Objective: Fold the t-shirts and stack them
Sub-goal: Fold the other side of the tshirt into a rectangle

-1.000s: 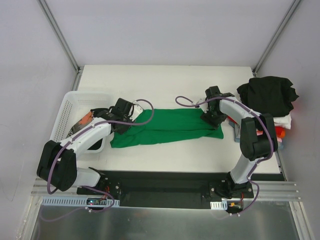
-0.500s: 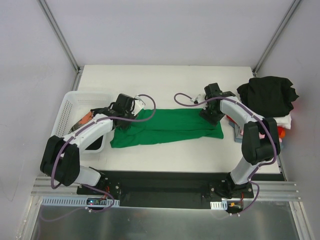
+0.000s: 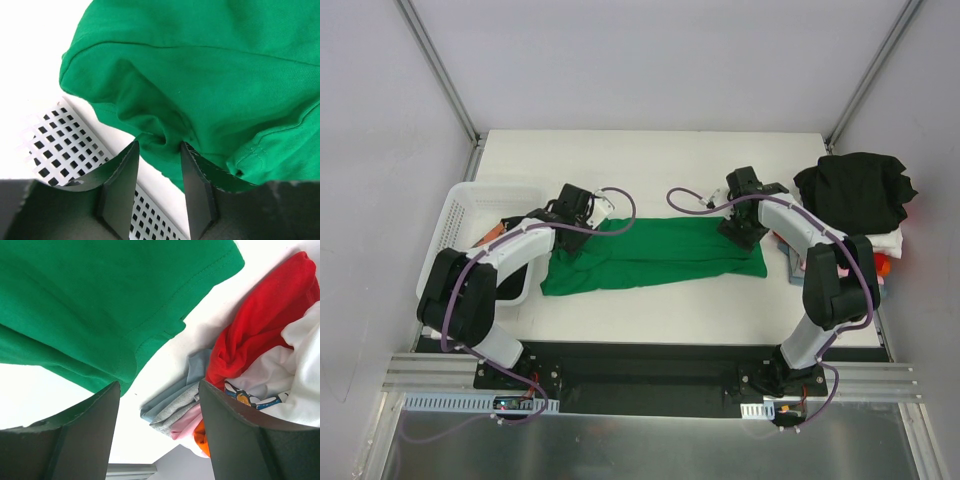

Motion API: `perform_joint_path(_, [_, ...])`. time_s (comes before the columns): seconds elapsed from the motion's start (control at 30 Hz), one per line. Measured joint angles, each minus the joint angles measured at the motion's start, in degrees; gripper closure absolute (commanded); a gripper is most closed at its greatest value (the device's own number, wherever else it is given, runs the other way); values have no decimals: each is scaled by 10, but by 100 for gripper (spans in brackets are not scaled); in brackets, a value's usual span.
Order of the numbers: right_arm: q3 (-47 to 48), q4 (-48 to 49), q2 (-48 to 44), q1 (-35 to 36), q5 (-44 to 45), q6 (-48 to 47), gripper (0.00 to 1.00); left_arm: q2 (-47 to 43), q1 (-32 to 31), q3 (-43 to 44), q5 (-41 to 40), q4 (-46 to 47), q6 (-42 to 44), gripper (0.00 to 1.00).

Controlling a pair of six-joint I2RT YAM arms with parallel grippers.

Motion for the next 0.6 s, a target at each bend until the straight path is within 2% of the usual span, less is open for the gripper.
perform_joint_path(0.1, [0, 0, 0, 0, 0, 0, 34, 5, 7, 0, 9, 7, -1, 83])
perform_joint_path(0.13, [0, 0, 0, 0, 0, 0, 34, 9, 8, 0, 12, 10, -1, 91])
perform_joint_path(0.2, [0, 0, 0, 0, 0, 0, 34, 17, 14, 0, 15, 12, -1, 99])
perform_joint_path(0.43, [-1, -1, -2, 0, 0, 0, 34, 30, 29, -7, 25, 22, 0, 100])
perform_joint_path(0.6, [-4, -1, -6, 0, 0, 0, 35, -1, 29, -42, 24, 24, 0, 100])
